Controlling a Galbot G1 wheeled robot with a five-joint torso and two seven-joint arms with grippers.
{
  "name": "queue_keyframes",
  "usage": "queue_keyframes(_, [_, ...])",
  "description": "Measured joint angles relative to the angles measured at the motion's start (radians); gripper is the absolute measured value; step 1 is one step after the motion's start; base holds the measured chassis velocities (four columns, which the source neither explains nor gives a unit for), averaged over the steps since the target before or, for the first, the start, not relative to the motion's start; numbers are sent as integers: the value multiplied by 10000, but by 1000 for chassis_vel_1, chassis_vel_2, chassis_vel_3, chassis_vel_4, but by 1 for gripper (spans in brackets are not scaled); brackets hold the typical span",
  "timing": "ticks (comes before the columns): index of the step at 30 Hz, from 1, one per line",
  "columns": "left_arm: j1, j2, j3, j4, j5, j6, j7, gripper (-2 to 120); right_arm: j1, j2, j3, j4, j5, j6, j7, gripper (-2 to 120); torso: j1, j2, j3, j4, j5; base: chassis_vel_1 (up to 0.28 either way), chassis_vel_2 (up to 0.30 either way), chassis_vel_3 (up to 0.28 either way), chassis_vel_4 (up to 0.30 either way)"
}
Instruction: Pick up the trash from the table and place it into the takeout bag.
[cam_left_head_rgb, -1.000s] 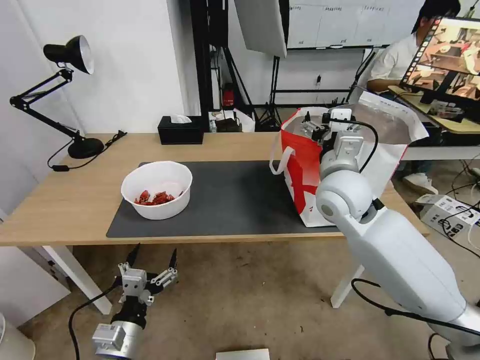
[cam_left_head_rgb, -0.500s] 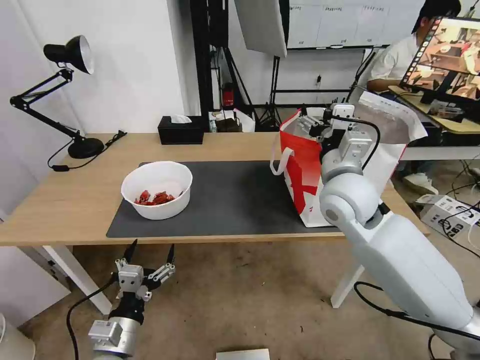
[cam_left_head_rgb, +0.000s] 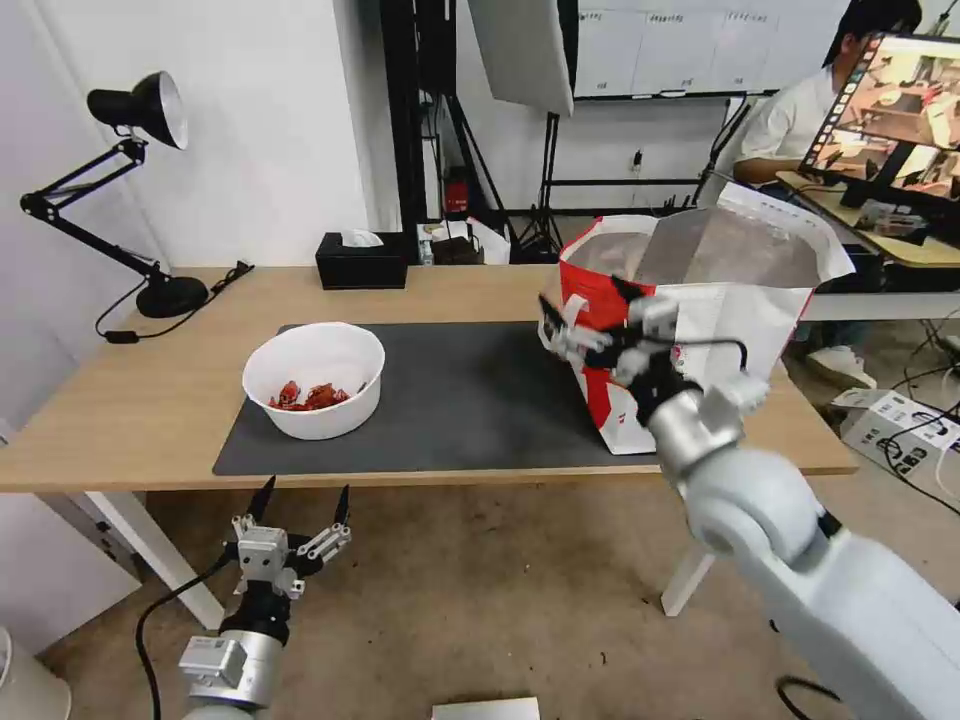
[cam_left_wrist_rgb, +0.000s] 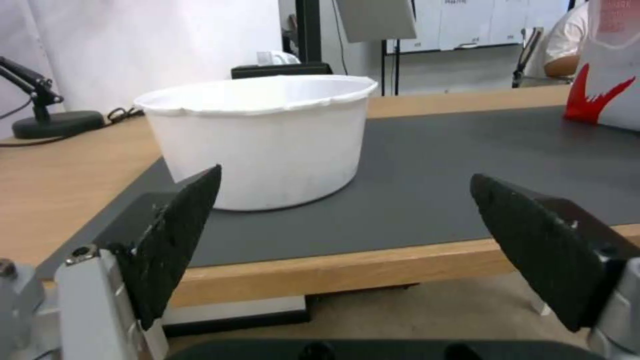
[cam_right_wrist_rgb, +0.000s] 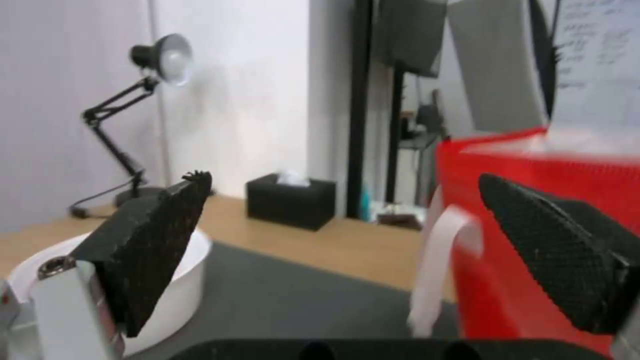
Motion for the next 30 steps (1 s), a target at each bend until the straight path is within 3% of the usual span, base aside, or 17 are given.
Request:
queue_keyframes(9, [47,-37,59,9,19,-24,4,100,-1994,-116,431,5,-499,682,-606,100,0,0,0,1,-2,0,0,0,0])
queue_keyframes(19, [66,19,107,61,22,-93,11,100,-4436,870,794,-807,-1827,1934,-1077,100,0,0,0,0,-2,0,0,0,0])
queue_keyframes(30, [157,24,183,30,59,-169,17,100,-5137,1560,727,-1526,-2871,2567,-1178,100,1,-1,0,1,-2,0,0,0,0])
